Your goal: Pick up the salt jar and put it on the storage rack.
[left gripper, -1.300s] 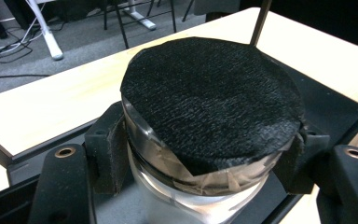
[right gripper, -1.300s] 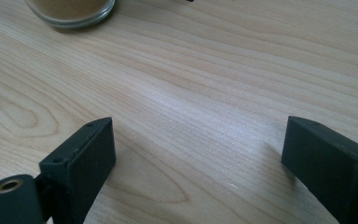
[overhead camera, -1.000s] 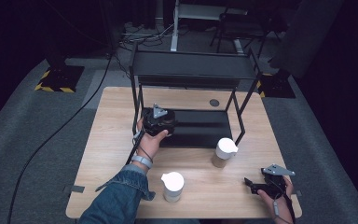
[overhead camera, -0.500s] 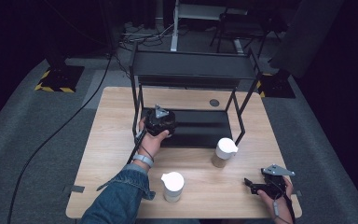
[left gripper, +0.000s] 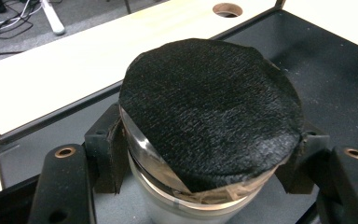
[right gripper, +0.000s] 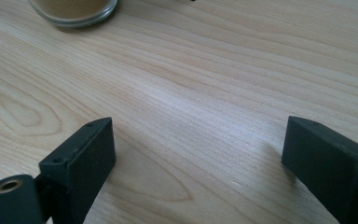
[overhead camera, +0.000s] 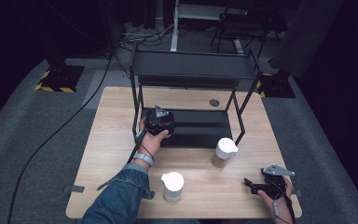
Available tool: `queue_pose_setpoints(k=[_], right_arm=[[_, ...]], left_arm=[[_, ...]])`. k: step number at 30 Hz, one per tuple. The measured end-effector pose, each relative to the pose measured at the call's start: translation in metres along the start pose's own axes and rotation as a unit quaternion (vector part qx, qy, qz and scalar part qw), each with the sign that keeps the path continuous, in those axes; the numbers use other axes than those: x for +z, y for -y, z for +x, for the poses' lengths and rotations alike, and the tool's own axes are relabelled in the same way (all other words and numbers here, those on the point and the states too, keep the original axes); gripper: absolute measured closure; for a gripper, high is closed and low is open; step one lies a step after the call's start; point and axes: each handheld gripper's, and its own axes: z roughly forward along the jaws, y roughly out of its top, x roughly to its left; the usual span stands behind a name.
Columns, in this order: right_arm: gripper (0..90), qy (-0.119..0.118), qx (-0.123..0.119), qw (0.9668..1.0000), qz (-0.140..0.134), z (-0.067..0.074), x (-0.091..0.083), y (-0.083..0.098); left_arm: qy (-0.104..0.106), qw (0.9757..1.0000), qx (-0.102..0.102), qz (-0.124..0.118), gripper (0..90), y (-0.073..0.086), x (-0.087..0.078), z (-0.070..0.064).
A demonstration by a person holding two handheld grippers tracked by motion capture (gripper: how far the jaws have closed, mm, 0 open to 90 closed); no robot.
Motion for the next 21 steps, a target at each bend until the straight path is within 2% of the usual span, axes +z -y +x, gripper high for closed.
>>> queue_pose_setpoints(k=[21], right_arm=[[9.5, 0.0, 0.0, 1.0, 0.0, 0.0002, 0.0, 0.0001]], left_arm=[[0.006, 0.9999, -0.01, 0.009, 30.8, 0.0011, 0.0024, 0.0034]])
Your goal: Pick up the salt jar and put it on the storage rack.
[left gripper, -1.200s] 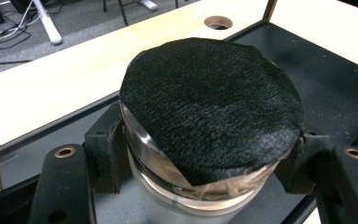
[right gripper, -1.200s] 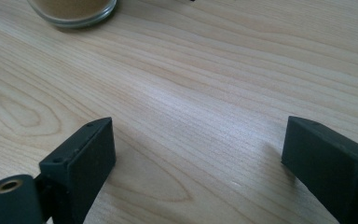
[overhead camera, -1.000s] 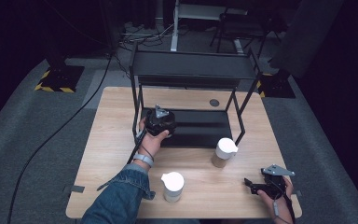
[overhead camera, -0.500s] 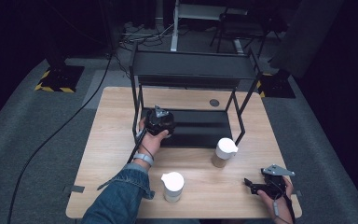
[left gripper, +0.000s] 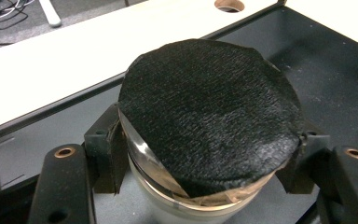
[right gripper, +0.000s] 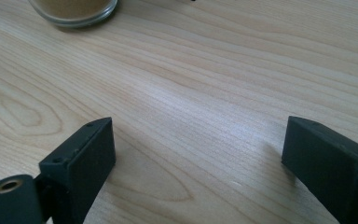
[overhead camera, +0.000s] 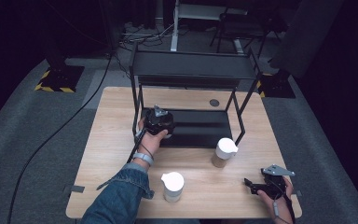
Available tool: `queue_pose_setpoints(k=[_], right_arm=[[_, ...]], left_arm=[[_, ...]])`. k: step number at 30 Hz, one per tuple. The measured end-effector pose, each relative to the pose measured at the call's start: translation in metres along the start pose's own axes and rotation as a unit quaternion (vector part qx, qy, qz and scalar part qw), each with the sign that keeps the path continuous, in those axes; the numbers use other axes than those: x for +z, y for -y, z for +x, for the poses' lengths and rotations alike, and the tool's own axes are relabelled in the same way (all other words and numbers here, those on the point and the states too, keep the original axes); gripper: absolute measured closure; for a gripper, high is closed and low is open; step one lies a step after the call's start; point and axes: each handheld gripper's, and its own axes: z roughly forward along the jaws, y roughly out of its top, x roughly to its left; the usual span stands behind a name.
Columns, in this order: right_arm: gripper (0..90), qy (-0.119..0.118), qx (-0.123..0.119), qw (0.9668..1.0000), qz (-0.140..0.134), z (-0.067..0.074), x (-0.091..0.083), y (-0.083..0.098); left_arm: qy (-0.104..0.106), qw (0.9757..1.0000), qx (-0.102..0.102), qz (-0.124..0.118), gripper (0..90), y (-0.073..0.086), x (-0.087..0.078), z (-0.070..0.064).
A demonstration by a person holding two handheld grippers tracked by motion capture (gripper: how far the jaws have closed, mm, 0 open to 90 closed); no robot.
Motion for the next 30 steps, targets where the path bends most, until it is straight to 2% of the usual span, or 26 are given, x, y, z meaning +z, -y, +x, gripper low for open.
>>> queue_pose_setpoints(k=[3, 5, 13, 25, 30], right_arm=[[9.5, 0.0, 0.0, 1.0, 0.0, 0.0, 0.0, 0.0], [9.5, 0.0, 0.0, 1.0, 0.0, 0.0, 0.0, 0.0], [9.4, 0.0, 0.0, 1.0, 0.0, 0.0, 0.0, 0.0], [9.1, -0.001, -0.001, 1.0, 0.0, 0.0, 0.0, 0.0], [9.0, -0.001, -0.001, 1.0, 0.0, 0.0, 0.0, 0.0]], left_arm=[[-0.003, 1.0, 0.002, 0.002, 30.4, -0.001, 0.0, 0.0], [-0.009, 0.9999, 0.008, 0.001, 26.6, -0.003, -0.001, 0.0], [-0.007, 0.9996, -0.004, -0.025, 19.4, -0.007, -0.008, 0.003], [-0.003, 0.9983, 0.008, -0.058, 17.2, -0.016, -0.038, 0.003], [-0.004, 0.9979, 0.01, -0.064, 16.5, -0.017, -0.05, 0.004]])
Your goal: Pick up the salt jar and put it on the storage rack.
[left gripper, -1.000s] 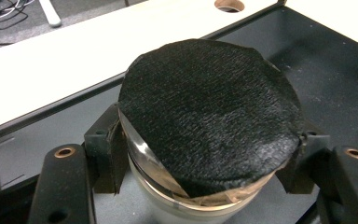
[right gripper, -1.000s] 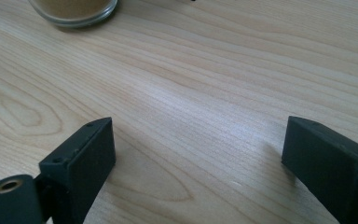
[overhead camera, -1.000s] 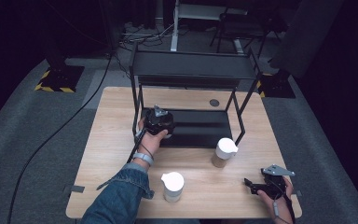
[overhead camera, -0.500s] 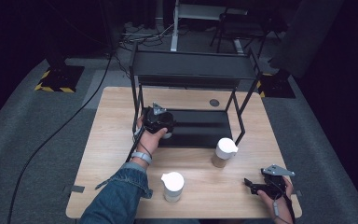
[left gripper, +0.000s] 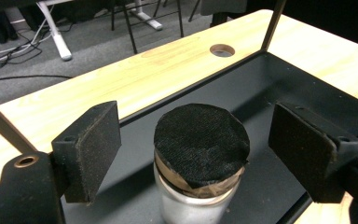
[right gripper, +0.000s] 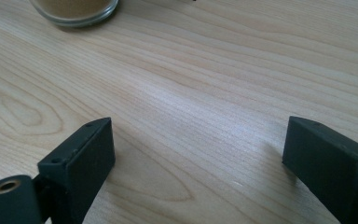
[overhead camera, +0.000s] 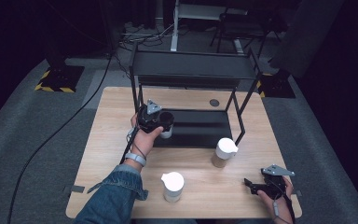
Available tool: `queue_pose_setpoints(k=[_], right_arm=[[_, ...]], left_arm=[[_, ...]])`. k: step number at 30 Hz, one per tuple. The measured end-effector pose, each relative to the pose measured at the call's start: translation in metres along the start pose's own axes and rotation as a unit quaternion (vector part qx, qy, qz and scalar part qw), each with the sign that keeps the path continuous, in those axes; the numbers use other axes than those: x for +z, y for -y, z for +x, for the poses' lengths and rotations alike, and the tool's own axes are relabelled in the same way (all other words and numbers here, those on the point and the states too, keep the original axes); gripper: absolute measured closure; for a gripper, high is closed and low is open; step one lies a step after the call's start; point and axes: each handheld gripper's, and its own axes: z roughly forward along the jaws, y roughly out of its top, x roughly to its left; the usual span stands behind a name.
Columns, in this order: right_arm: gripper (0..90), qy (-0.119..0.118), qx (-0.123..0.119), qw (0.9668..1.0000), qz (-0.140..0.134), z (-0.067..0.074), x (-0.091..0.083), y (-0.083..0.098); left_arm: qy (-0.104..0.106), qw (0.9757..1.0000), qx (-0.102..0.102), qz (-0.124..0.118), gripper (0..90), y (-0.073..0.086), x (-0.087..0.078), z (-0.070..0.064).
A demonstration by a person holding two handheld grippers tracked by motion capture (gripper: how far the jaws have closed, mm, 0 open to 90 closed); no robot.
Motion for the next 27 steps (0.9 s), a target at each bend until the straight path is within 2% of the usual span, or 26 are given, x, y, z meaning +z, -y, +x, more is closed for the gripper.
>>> queue_pose_setpoints(k=[8, 27], right_arm=[[8.7, 0.0, 0.0, 1.0, 0.0, 0.0, 0.0, 0.0], [8.2, -0.001, 0.0, 1.0, 0.001, 0.0, 0.0, 0.0]], left_arm=[[-0.003, 0.9999, -0.004, -0.012, 16.0, -0.004, -0.018, 0.004], [-0.023, 0.9993, -0.012, -0.026, 15.3, 0.002, -0.062, 0.018]])
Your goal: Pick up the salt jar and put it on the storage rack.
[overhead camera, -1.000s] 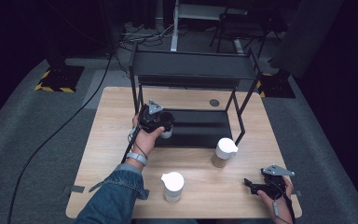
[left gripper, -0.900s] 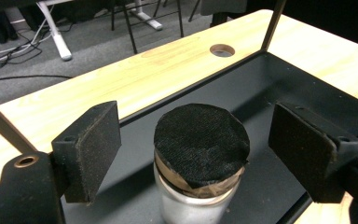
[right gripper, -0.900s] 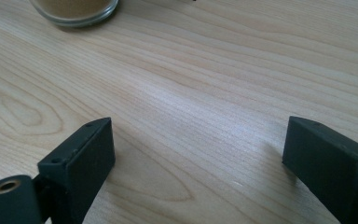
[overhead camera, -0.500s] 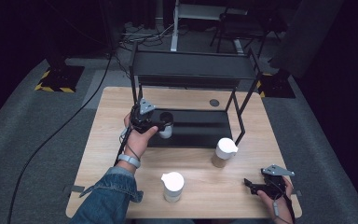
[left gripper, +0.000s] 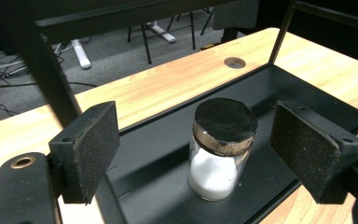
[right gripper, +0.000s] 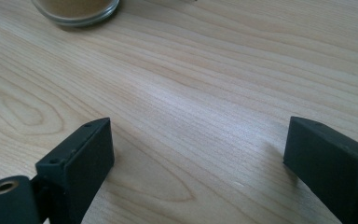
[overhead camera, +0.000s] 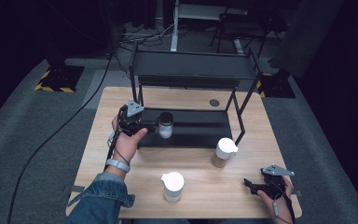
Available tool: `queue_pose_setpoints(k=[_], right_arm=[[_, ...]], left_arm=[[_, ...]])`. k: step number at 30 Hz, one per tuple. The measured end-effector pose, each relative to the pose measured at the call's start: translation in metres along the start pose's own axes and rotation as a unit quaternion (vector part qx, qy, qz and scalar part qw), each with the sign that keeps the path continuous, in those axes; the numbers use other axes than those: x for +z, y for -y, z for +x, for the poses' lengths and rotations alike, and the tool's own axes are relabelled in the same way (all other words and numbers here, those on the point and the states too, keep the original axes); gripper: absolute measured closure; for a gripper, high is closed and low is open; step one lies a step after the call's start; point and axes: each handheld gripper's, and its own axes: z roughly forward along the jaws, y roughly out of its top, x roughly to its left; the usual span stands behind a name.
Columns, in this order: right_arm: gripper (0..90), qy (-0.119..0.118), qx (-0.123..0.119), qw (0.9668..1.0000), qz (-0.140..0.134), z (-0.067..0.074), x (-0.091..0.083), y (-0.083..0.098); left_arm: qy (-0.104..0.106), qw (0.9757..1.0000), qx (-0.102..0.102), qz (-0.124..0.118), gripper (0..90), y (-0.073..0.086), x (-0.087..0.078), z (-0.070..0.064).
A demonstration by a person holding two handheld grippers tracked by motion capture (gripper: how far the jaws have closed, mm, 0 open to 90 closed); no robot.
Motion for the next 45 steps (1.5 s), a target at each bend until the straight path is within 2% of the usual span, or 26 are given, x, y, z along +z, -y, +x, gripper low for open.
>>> queue_pose_setpoints(k=[9, 20, 27, 37, 45], right_arm=[[8.2, 0.0, 0.0, 1.0, 0.0, 0.0, 0.0, 0.0], [8.2, 0.0, 0.0, 1.0, 0.0, 0.0, 0.0, 0.0], [7.7, -0.002, -0.001, 1.0, 0.001, 0.0, 0.001, -0.001], [7.8, -0.002, -0.002, 1.0, 0.002, 0.0, 0.001, -0.001], [7.8, -0.002, -0.002, 1.0, 0.003, 0.0, 0.001, -0.001]], left_arm=[[-0.017, 0.9999, 0.002, -0.004, 14.6, 0.003, -0.021, 0.008], [-0.024, 0.9997, -0.002, -0.009, 14.6, 0.013, -0.043, 0.015], [-0.036, 0.9992, -0.004, -0.016, 14.6, 0.02, -0.065, 0.02], [-0.045, 0.9987, 0.0, -0.023, 14.5, 0.031, -0.085, 0.02], [-0.047, 0.9987, 0.008, -0.018, 14.5, 0.042, -0.098, 0.018]])
